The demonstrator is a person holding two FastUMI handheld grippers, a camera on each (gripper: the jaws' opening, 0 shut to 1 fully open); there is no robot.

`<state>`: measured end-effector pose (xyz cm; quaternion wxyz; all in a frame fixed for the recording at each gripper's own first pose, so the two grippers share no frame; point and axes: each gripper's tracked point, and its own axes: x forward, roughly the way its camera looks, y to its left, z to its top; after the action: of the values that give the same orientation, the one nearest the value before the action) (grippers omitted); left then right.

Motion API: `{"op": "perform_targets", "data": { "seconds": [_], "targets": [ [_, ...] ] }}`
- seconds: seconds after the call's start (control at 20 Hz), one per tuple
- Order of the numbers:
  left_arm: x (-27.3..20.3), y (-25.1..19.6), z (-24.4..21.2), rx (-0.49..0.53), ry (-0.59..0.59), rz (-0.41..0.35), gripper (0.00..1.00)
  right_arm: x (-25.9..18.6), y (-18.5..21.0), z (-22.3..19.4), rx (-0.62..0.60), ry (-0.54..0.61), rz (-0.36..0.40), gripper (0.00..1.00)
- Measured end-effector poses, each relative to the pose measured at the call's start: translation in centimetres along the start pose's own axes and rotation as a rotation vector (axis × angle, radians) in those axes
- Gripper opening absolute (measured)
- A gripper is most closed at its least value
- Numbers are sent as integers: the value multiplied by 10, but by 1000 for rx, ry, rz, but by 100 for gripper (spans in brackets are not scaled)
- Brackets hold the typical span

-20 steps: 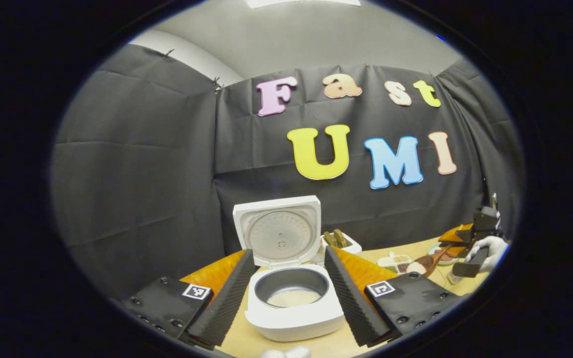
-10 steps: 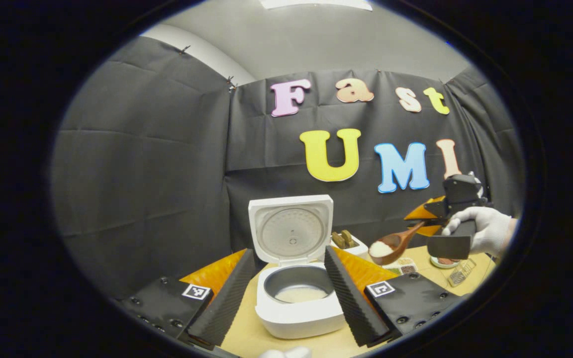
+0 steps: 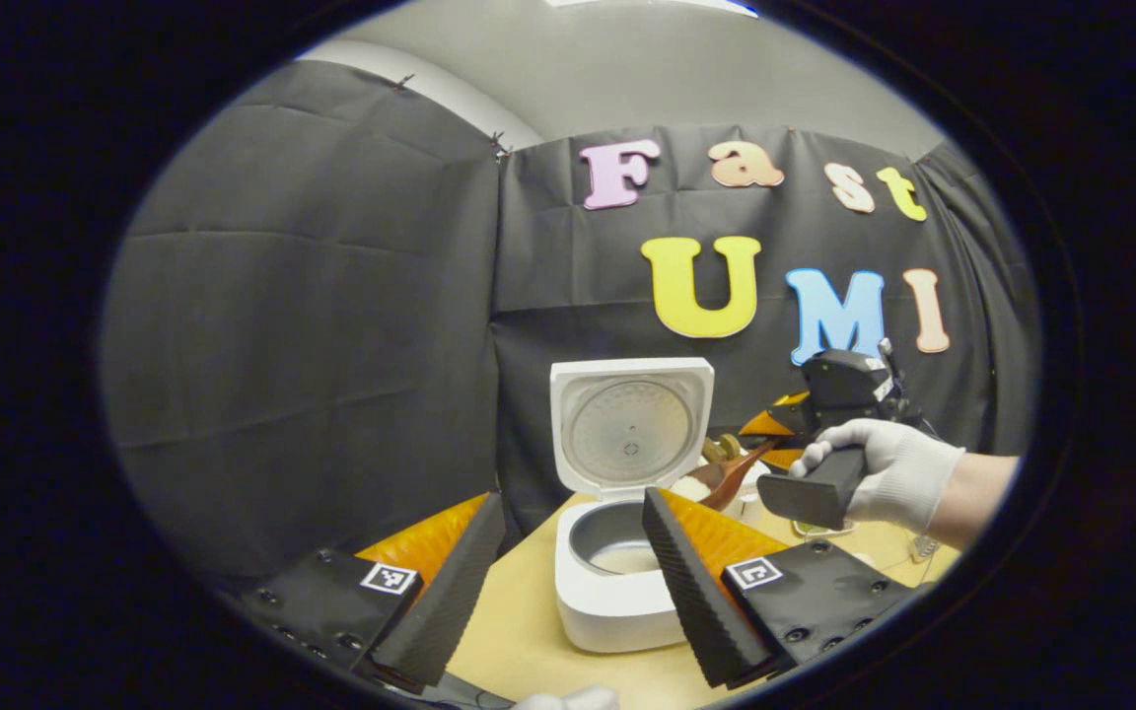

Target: Close the left gripper, press the button to open the rice cooker; take a wooden spoon from the chopstick holder with the right hand, scoop a spoonful of rice and pour it into the rice cooker, then put the wooden spoon back into the chopstick holder.

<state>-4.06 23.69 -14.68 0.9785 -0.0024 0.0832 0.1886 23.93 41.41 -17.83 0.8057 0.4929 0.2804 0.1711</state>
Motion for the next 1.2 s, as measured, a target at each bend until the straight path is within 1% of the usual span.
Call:
{"op": "perform_targets", "data": {
  "seconds": [0.05, 0.1, 0.15, 0.25, 0.3, 0.35, 0.45, 0.5, 0.55, 0.6, 0.7, 0.75, 0.9, 0.95, 1.0, 1.05, 1.1, 1.2],
  "targets": [
    [0, 6, -3, 2, 4, 13, 96, 7, -4, -6, -20, -2, -14, 18],
    [1, 11, -3, 4, 6, 26, 98, 9, -7, -11, -48, -4, -25, 18],
    [2, 17, -5, 4, 11, 37, 98, 12, -8, -16, -82, -7, -30, 18],
    [1, 26, -11, 4, 21, 58, 98, 18, -10, -23, -182, -19, -43, 18],
    [0, 29, -13, 4, 26, 62, 98, 21, -11, -26, -242, -26, -54, 18],
    [0, 31, -15, 7, 30, 69, 100, 20, -13, -28, -313, -36, -62, 18],
    [0, 34, -18, 11, 37, 78, 100, 21, -11, -35, -431, -51, -77, 18],
    [0, 35, -18, 11, 38, 80, 98, 22, -9, -36, -484, -61, -75, 18],
    [-1, 36, -19, 14, 38, 83, 100, 24, -9, -38, -517, -62, -79, 18],
    [0, 35, -18, 15, 36, 80, 100, 25, -8, -41, -545, -57, -84, 18],
    [-1, 35, -20, 25, 34, 84, 100, 27, -1, -43, -624, -68, -77, 18],
    [-3, 37, -20, 33, 31, 89, 100, 25, 3, -44, -686, -82, -74, 18],
    [-6, 38, -19, 46, 30, 92, 100, 29, 18, -51, -836, -107, -39, 18],
    [-6, 39, -22, 48, 33, 96, 100, 27, 22, -55, -864, -106, -27, 18],
    [-6, 40, -22, 49, 35, 98, 98, 27, 26, -59, -893, -106, -26, 18],
    [-5, 41, -23, 49, 38, 102, 98, 27, 29, -62, -925, -112, -16, 18],
    [-5, 41, -23, 48, 37, 103, 100, 26, 30, -63, -961, -116, -13, 18],
    [-7, 41, -24, 46, 40, 103, 100, 26, 30, -67, -1009, -109, -13, 18]
  ]
}}
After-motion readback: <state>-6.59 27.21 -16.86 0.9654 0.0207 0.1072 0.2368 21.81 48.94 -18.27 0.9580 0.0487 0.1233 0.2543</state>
